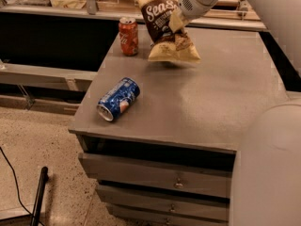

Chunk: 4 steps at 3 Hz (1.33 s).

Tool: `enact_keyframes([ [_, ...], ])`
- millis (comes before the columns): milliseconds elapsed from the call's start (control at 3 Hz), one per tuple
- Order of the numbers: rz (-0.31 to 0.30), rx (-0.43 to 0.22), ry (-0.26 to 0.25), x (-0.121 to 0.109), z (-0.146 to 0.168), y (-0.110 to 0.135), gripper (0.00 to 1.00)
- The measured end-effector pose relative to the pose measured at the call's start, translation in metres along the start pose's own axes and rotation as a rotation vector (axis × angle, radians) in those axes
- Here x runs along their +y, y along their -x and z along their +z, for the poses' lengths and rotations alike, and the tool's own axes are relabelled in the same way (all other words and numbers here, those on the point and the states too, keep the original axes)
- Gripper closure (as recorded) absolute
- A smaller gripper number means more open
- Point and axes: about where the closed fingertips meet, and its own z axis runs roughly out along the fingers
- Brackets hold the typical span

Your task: Move brown chip bag near coke can

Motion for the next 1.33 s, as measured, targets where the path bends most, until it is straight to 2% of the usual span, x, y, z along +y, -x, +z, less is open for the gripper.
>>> enact_keyframes([
  [1000,0.01,0.014,0.009,0.0041,0.0101,-0.0019,0.17],
  [1333,0.008,0.011,0.016,0.0046,0.0119,-0.0026,0.0],
])
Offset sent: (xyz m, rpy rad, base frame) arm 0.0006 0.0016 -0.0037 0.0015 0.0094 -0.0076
